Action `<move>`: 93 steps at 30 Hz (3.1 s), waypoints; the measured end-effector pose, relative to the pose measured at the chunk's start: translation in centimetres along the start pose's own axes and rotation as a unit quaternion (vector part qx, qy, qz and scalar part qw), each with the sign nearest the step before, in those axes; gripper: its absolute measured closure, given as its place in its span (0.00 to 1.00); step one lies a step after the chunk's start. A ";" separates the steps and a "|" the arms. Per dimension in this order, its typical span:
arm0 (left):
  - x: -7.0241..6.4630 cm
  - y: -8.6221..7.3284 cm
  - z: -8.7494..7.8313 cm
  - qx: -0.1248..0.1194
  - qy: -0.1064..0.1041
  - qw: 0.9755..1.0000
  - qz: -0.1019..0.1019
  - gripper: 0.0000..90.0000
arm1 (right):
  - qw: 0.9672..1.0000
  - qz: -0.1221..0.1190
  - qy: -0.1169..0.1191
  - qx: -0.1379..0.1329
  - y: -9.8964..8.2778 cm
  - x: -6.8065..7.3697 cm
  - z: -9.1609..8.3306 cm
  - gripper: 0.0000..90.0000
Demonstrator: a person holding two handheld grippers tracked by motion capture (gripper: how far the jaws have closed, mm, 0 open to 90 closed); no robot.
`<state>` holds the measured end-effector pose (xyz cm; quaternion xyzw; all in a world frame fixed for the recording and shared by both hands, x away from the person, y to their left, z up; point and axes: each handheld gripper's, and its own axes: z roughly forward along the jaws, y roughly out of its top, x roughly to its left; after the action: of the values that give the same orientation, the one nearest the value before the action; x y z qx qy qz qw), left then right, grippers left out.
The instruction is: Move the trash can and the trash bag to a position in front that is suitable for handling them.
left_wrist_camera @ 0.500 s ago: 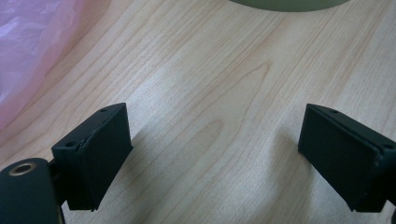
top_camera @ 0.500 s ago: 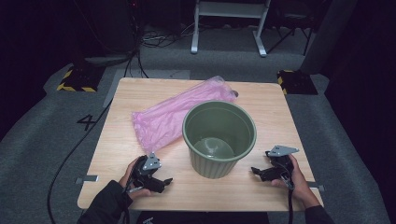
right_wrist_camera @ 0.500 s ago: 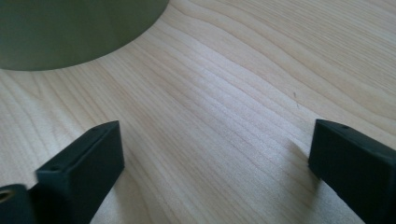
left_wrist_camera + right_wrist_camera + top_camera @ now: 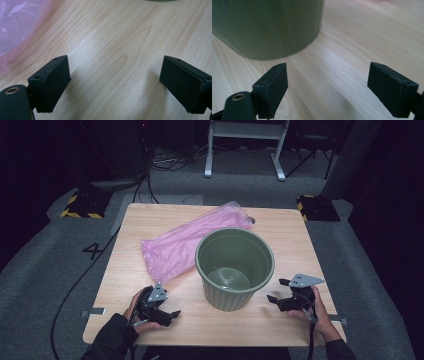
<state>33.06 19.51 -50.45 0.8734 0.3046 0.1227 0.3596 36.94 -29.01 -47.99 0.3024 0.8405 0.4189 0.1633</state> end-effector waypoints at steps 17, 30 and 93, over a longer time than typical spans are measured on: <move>-0.1 0.8 0.8 0.000 0.006 1.000 -0.004 0.09 | 0.998 -0.030 0.037 -0.049 3.1 3.6 0.0 0.19; -1.1 3.2 3.2 0.011 -0.007 1.000 0.006 0.02 | 0.998 -0.037 0.041 -0.033 3.1 5.0 1.1 0.22; -2.1 8.3 4.2 -0.012 0.022 0.999 0.034 0.18 | 0.999 0.009 -0.027 -0.036 2.3 2.5 2.8 0.23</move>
<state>36.92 11.26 -47.60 0.8762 0.2806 0.1576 0.3586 37.31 -24.66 -47.88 0.3152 0.8175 0.4416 0.1932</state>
